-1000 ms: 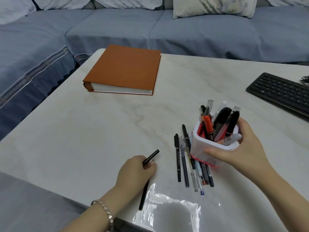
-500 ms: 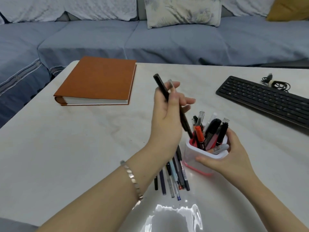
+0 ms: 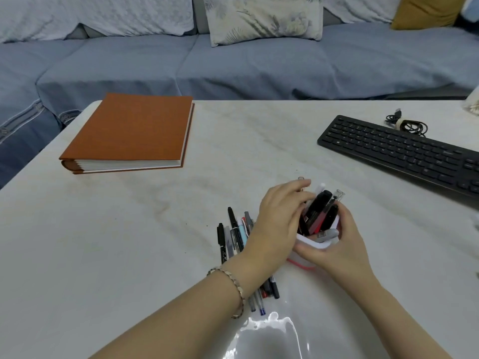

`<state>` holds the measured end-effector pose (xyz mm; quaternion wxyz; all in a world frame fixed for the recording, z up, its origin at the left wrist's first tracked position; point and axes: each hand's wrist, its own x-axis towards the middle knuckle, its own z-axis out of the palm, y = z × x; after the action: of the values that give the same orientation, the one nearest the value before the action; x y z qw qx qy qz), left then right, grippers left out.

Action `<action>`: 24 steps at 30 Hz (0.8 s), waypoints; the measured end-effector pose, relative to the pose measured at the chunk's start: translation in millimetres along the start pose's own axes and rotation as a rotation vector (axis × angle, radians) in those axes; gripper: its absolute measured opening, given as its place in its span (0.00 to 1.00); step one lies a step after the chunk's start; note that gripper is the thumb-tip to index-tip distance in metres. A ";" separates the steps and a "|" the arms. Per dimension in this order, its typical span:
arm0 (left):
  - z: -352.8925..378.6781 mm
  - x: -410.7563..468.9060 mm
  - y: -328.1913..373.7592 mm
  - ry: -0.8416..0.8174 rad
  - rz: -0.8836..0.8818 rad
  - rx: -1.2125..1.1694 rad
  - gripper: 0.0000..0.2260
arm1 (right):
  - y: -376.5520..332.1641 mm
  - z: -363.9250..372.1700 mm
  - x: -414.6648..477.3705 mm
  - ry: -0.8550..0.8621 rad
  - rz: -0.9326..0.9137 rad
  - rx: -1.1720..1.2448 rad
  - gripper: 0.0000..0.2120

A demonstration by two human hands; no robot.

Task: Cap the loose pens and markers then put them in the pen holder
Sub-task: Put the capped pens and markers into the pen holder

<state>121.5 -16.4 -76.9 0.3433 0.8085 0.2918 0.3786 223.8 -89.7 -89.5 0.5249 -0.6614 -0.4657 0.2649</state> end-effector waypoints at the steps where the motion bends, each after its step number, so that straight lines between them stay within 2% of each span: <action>1: 3.3 -1.6 -3.5 -0.037 0.006 0.066 0.16 | 0.6 1.9 1.7 0.003 -0.011 0.002 0.29; 4: 4.6 -3.7 -8.5 -0.139 0.073 0.189 0.21 | 4.5 4.9 5.8 -0.001 -0.006 0.054 0.25; 6: -2.8 -6.9 -13.0 -0.094 0.119 0.202 0.21 | 8.0 5.6 6.3 0.010 0.017 0.068 0.26; 7: -8.3 -9.7 -16.4 -0.011 0.097 0.224 0.20 | 10.5 5.9 6.2 0.019 0.027 0.050 0.30; 8: -15.1 -13.7 -21.1 0.079 0.025 0.277 0.19 | 12.5 6.1 6.0 0.023 0.033 0.025 0.32; 10: -32.2 -24.5 -33.3 0.156 -0.262 0.359 0.18 | 16.8 5.9 6.2 0.026 0.050 0.004 0.34; 11: -40.2 -32.4 -41.2 0.134 -0.417 0.387 0.19 | 18.3 5.8 6.4 0.024 0.054 0.000 0.34; 13: -52.4 -49.3 -55.4 -0.003 -0.596 0.495 0.22 | 21.6 5.7 6.7 0.024 0.056 -0.011 0.38; 15: -58.1 -61.0 -62.3 -0.140 -0.696 0.524 0.23 | 23.7 6.0 6.5 0.027 0.066 -0.023 0.39; 18: -59.6 -63.9 -63.8 -0.171 -0.797 0.439 0.21 | 23.7 7.0 6.2 0.021 0.071 -0.021 0.40; 24: -53.3 -54.2 -65.4 -0.256 -0.809 0.482 0.07 | 21.8 7.7 7.4 0.013 0.063 -0.015 0.43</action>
<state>34.9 0.6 -124.6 0.2988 0.7269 0.6174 0.0342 227.9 -80.0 -111.4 0.5141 -0.6815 -0.4431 0.2735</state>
